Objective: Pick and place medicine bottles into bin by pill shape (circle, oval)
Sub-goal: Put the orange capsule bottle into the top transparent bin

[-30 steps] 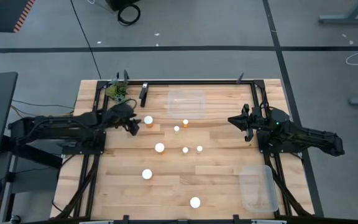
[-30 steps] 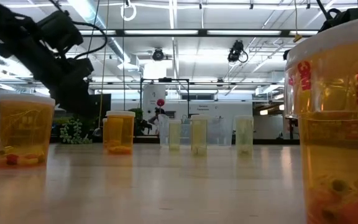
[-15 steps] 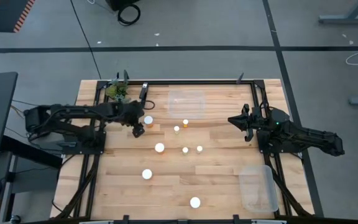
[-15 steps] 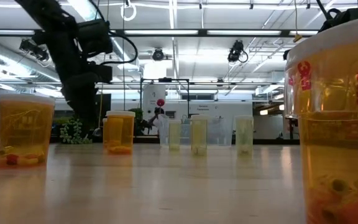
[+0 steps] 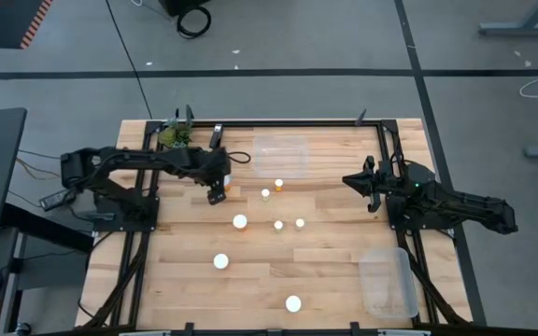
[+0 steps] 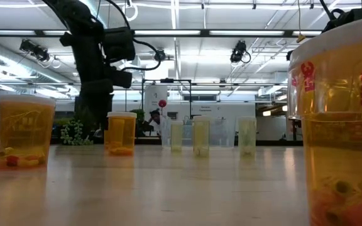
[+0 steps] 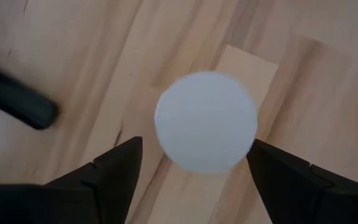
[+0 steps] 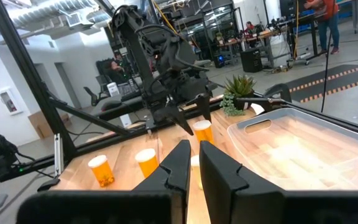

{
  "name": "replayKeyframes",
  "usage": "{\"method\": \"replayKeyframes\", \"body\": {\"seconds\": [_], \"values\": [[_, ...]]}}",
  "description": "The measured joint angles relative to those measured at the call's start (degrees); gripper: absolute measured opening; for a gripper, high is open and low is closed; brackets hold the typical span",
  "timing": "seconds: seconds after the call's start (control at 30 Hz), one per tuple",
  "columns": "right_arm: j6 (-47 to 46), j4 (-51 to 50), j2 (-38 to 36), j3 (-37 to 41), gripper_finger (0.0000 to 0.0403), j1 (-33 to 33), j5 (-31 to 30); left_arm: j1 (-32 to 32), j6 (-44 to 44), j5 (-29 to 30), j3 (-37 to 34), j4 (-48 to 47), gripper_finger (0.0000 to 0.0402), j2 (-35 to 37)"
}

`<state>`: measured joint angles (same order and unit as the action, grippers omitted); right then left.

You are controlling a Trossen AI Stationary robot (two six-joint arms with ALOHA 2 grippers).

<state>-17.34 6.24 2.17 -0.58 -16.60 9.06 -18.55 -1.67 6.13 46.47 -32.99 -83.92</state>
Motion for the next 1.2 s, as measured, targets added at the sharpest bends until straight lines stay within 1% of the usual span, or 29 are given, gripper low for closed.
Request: {"method": "replayKeyframes", "body": {"seconds": [0.13,0.4,0.87,1.2], "values": [[0.00,0.00,0.00,0.00,0.0041,0.00,0.00,0.02,2.27,0.00,0.25,1.59,0.0296,-1.65],[0.00,-0.42,0.09,0.00,0.0041,0.00,0.00,0.02,2.57,0.00,0.23,3.96,0.0275,-2.33],[0.01,-0.59,0.09,-0.01,0.0041,0.00,0.00,0.02,2.86,0.00,0.23,6.51,0.0213,-2.33],[0.00,-0.57,0.09,0.00,0.0041,0.00,0.00,0.02,3.00,0.00,0.21,6.71,0.0214,-2.31]]}}
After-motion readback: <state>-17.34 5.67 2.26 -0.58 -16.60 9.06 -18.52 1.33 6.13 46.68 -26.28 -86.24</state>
